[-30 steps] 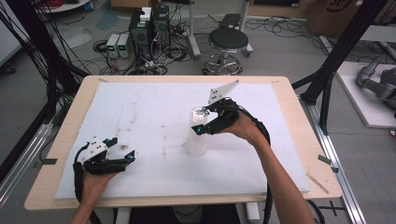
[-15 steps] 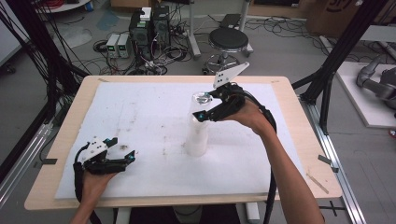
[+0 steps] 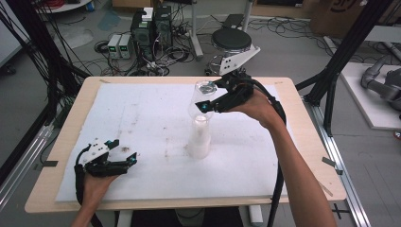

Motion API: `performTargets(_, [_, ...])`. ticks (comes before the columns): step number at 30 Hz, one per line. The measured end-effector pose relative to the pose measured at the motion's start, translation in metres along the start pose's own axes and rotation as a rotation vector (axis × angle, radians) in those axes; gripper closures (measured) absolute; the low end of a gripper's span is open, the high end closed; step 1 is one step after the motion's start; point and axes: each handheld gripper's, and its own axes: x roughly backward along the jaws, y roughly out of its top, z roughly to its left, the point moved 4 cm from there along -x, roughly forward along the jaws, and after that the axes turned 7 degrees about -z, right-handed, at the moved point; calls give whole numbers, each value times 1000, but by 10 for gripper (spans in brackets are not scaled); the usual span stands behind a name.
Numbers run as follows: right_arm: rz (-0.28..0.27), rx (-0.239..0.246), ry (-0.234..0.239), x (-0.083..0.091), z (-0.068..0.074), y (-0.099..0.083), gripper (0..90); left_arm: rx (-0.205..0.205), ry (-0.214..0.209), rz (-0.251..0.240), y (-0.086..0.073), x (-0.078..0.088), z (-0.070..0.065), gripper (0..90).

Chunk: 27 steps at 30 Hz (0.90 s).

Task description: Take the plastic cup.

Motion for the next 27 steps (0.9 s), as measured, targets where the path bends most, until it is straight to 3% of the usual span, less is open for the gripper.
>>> performTargets(4, [2,0,-2,4,5,0,370,-1,-2,1,0,0,0,120])
performTargets(8, [-29,-2,-6,13,14,-4,370,-1,-1,1,0,0,0,120])
performTargets(14, [-60,-2,-7,27,29,-14,370,-6,0,3,0,0,0,120])
performTargets(17, [-85,-1,-1,34,41,-28,370,-1,-2,4,0,-1,0,120])
performTargets(27, [-84,2,41,22,68,-65,370,-1,-4,2,0,0,0,120])
